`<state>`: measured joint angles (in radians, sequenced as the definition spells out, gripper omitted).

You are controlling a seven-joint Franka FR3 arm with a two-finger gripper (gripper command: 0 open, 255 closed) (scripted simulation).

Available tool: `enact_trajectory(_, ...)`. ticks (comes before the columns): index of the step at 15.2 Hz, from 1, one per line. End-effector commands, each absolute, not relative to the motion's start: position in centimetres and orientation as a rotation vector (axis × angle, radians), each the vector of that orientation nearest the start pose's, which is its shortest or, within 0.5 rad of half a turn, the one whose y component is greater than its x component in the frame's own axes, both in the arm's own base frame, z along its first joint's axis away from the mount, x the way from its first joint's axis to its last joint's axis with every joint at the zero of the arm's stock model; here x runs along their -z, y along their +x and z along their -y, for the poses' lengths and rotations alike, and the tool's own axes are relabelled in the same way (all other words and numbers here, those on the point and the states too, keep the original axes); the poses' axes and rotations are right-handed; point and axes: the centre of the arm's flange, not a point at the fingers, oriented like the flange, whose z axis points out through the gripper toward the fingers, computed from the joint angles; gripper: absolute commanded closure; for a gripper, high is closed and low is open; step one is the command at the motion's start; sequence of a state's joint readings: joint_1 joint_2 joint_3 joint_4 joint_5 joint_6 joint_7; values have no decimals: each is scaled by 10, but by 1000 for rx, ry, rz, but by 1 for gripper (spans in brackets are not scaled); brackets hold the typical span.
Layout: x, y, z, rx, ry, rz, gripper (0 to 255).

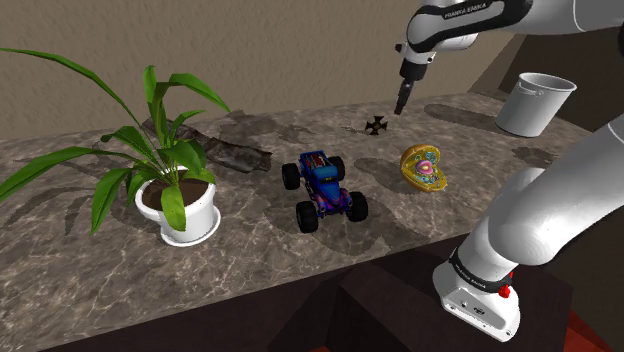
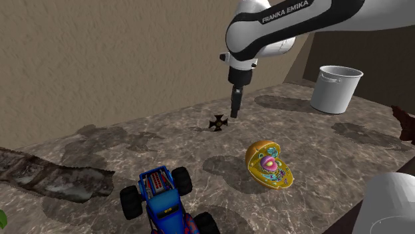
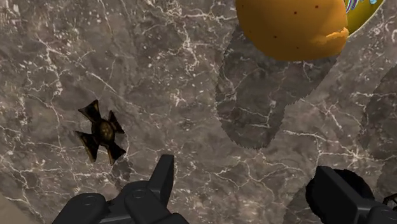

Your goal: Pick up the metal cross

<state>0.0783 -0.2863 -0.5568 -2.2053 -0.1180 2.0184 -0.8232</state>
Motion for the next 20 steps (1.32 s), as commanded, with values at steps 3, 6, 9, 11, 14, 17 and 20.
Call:
enact_trajectory(3,-460,448,281,93,-3042,774,0)
enact_trajectory(6,-440,470,308,75,-3010,871,0)
enact_trajectory(9,-419,495,334,57,-2976,967,0)
enact_trajectory(11,-405,512,350,45,-2951,1030,0)
enact_trajectory(14,-384,539,373,27,-2911,1124,0)
enact_trajectory(17,-363,566,394,9,-2869,1216,0)
enact_trajectory(20,-348,572,398,6,-2860,1233,0)
